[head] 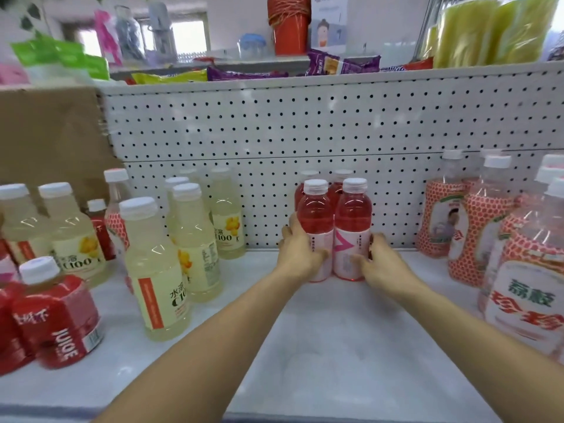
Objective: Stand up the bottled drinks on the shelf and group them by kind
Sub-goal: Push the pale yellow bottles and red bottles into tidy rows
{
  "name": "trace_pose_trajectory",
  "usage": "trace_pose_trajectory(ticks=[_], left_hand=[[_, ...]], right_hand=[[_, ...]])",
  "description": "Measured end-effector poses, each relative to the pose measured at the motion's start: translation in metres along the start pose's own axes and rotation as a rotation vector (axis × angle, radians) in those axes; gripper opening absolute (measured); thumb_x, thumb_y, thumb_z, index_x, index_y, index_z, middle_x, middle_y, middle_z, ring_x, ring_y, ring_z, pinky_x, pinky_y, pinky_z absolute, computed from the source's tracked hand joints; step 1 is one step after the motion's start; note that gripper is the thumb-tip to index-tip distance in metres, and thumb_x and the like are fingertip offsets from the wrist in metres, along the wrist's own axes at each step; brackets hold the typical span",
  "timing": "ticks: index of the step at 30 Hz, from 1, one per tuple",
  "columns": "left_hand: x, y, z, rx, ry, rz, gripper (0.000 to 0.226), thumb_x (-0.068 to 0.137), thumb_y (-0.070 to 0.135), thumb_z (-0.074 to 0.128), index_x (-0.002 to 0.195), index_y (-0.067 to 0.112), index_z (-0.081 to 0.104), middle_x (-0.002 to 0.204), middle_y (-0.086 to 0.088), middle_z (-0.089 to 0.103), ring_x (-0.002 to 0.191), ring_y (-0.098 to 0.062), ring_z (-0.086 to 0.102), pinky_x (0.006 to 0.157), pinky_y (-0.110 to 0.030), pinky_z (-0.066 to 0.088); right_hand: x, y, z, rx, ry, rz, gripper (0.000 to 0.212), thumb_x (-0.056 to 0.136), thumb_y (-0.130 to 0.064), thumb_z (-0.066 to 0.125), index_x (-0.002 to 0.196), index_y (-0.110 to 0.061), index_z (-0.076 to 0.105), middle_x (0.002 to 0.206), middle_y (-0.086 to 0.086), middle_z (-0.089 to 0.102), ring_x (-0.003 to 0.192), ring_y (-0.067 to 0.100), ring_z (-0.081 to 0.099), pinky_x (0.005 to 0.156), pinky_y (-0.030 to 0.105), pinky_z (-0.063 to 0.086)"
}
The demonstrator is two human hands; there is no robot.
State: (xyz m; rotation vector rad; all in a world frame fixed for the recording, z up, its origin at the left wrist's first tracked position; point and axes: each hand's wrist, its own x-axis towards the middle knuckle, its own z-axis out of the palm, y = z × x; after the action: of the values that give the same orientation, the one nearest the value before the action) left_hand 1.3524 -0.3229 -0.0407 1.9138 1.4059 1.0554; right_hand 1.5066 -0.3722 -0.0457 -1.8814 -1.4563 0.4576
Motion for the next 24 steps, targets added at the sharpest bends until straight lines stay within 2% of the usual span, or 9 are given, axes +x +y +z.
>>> trace_pose_trajectory(ticks=[4,7,10,12,15,17,19,21,24], left_hand=[[-0.04,0.001,-0.026,0.073,-0.021,0.116,0.102,0.081,0.026,0.078,0.157,0.024,0.01,0.156,-0.003,0.028,0.145,-0.02,0.026,0.118,-0.034,0.023],[-0.097,0.001,-0.066,0.232,0.201,0.296,0.095,0.084,0.033,0.075,0.156,0.019,0.016,0.155,0.002,0.026,0.145,-0.013,0.019,0.117,-0.023,0.015],[-0.138,-0.015,-0.107,0.352,0.589,0.378,0.09,0.079,0.027,0.079,0.151,0.012,0.027,0.151,-0.007,0.03,0.142,-0.021,0.023,0.12,-0.03,0.016],[-0.145,-0.032,-0.13,0.25,0.725,0.17,0.094,0.079,0.023,0.079,0.152,0.012,0.021,0.154,-0.008,0.024,0.144,-0.022,0.019,0.121,-0.034,0.013],[-0.131,-0.059,-0.149,0.002,0.626,-0.131,0.102,0.083,0.026,0.07,0.157,0.02,0.0,0.162,-0.004,0.015,0.149,-0.021,0.011,0.124,-0.045,0.012],[-0.124,-0.069,-0.149,-0.05,0.514,-0.114,0.104,0.081,0.027,0.061,0.156,0.027,-0.012,0.165,-0.003,0.011,0.151,-0.023,0.009,0.124,-0.048,0.013],[-0.119,-0.069,-0.147,-0.087,0.383,-0.138,0.099,0.089,0.019,0.057,0.156,0.022,-0.017,0.166,-0.002,0.006,0.152,-0.021,0.007,0.123,-0.039,0.008],[-0.115,-0.071,-0.155,-0.058,0.225,-0.094,0.094,0.087,0.013,0.054,0.157,0.025,-0.007,0.164,-0.002,0.015,0.15,-0.022,0.018,0.123,-0.039,0.016],[-0.117,-0.067,-0.198,0.234,0.028,0.044,0.069,0.092,0.019,0.054,0.152,0.029,0.023,0.151,0.004,0.036,0.138,-0.019,0.039,0.114,-0.045,0.037]], right_hand=[[-0.009,-0.005,0.005,-0.054,0.162,-0.074,0.068,0.095,-0.019,0.059,0.15,-0.005,0.022,0.151,0.018,0.033,0.14,0.034,0.031,0.113,0.047,0.03],[-0.031,-0.029,0.003,-0.005,0.381,-0.377,0.071,0.089,-0.012,0.065,0.149,-0.009,0.029,0.146,0.012,0.035,0.133,0.026,0.03,0.113,0.039,0.025],[-0.05,-0.064,0.014,0.153,0.225,-0.561,0.064,0.089,-0.016,0.068,0.145,-0.016,0.037,0.135,0.001,0.043,0.128,0.02,0.041,0.112,0.043,0.035],[-0.065,-0.091,0.027,0.214,0.03,-0.565,0.069,0.089,-0.024,0.069,0.148,-0.021,0.032,0.139,-0.003,0.04,0.129,0.017,0.043,0.112,0.042,0.037],[-0.083,-0.131,0.05,0.333,-0.2,-0.511,0.086,0.085,-0.043,0.071,0.153,-0.028,0.02,0.15,-0.003,0.032,0.134,0.016,0.042,0.112,0.045,0.038],[-0.087,-0.15,0.067,0.356,-0.287,-0.451,0.097,0.08,-0.052,0.074,0.153,-0.03,0.015,0.15,-0.004,0.031,0.132,0.017,0.044,0.109,0.045,0.041],[-0.084,-0.16,0.086,0.377,-0.356,-0.376,0.091,0.078,-0.047,0.078,0.147,-0.027,0.023,0.142,-0.007,0.042,0.121,0.012,0.052,0.093,0.033,0.052],[-0.079,-0.162,0.103,0.372,-0.385,-0.33,0.072,0.079,-0.035,0.081,0.131,-0.029,0.031,0.123,-0.014,0.053,0.102,0.002,0.056,0.068,0.017,0.051],[-0.077,-0.161,0.127,0.321,-0.354,-0.295,0.097,0.064,-0.042,0.087,0.14,-0.033,0.027,0.132,-0.009,0.045,0.12,0.014,0.049,0.094,0.039,0.052]])
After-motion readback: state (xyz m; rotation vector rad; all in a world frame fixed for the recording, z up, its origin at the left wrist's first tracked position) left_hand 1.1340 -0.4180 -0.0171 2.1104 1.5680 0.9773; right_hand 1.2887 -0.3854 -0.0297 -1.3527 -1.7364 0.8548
